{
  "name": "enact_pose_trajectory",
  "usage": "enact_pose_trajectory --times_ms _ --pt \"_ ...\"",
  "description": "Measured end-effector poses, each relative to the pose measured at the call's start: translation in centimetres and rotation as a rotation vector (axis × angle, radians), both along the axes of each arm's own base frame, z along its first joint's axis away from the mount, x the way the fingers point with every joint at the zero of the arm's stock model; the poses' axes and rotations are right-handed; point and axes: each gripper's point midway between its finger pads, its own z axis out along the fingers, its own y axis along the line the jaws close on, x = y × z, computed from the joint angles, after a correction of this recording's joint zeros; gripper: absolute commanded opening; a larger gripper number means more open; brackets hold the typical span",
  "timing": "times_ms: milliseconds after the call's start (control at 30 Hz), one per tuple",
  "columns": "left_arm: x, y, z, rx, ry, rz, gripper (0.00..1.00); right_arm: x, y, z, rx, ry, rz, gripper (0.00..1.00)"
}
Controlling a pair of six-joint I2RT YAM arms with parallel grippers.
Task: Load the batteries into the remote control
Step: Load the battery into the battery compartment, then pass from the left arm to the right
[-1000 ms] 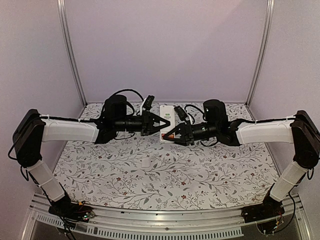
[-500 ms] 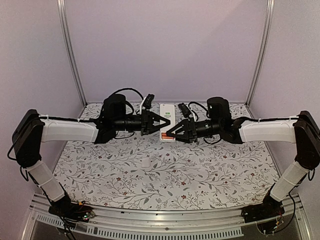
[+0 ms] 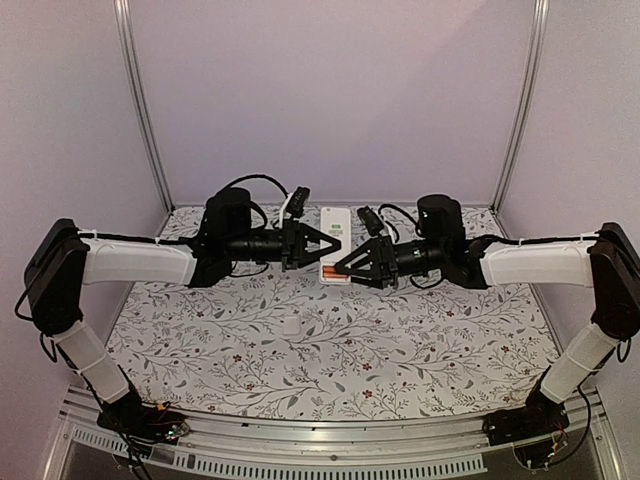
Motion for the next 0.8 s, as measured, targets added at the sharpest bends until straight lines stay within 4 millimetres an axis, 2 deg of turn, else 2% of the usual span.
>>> enact_pose_trajectory --times_ms 33,133,267,367,533,667,800 --pt "-0.1 0.0 0.0 -0.001 -0.009 -0.007 0.0 0.0 -0.1 0.0 0.0 -0.002 0.002 0.64" --pt "-0.6 0.0 0.2 0.001 -0.043 -0.034 0.0 0.0 -0.6 0.4 0.007 -0.008 0.004 0.66" --pt "-2.1 0.0 0.8 0.002 -0.104 -0.1 0.0 1.3 -2.5 2.6 0.044 -0.053 -0.033 0.64" --pt "-3.3 -0.1 0.5 0.015 -0.128 -0.159 0.0 1.7 -3.4 4.1 0.068 -0.083 -0.046 0.6" --pt "-5.8 -1.2 0.2 0.045 -0.158 -0.274 0.0 1.3 -3.3 5.2 0.091 -0.101 -0.008 0.52" --pt "-6.8 -1.9 0.5 0.048 -0.175 -0.327 0.0 0.5 -3.1 5.5 0.1 -0.099 0.029 0.44" --pt "-6.9 -2.3 -0.1 0.074 -0.166 -0.36 0.0 -0.2 -2.7 5.6 0.105 -0.097 0.061 0.33"
